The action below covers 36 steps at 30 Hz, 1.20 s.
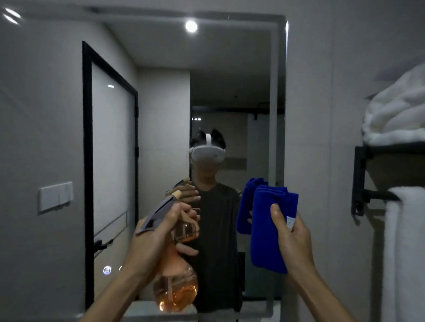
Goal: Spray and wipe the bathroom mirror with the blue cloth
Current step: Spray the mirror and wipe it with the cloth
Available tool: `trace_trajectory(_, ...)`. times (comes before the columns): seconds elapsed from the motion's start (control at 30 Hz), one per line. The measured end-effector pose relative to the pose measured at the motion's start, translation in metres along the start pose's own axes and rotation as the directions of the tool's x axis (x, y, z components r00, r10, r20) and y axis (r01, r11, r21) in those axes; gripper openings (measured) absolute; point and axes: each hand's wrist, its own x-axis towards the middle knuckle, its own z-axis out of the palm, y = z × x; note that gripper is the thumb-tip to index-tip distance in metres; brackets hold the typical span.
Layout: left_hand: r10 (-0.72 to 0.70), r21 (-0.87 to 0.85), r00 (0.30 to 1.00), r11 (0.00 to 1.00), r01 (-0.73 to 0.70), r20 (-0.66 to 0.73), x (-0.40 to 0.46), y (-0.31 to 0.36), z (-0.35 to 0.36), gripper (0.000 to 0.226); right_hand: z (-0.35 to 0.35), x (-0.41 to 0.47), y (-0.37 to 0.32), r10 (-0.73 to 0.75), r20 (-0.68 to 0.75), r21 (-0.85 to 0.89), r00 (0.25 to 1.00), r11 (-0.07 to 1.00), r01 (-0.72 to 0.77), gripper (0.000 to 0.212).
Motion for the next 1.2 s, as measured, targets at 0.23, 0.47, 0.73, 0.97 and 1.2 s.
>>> trace_trajectory(0.23,0.164,-0.026,0.985,0.986,-0.163,0.057,0.056,0.105,0.026,0.032,0.024,0.070,-0.099,-0.227,0.011,-0.066,0.974,0.972,0.227,0.022)
trace_trajectory(0.47,0.196,0.116,0.975,0.971,-0.208,0.102,0.109,0.178,0.046,0.038,0.037,0.129,-0.174,-0.309,-0.039,-0.168,0.950,0.940,0.298,0.030)
trace_trajectory(0.73,0.174,0.109,0.977,0.976,-0.188,0.122,0.142,0.201,0.063,0.029,0.046,0.163,-0.213,-0.375,-0.119,-0.252,0.919,0.907,0.338,0.032)
trace_trajectory(0.97,0.169,0.094,0.980,0.979,-0.180,0.108,0.162,0.201,0.074,0.038,0.053,0.175,-0.227,-0.443,-0.138,-0.348,0.886,0.859,0.375,0.034)
trace_trajectory(1.2,0.220,0.199,0.973,0.953,-0.230,0.072,0.180,0.202,0.076,0.049,0.054,0.184,-0.235,-0.473,-0.164,-0.398,0.866,0.835,0.380,0.034)
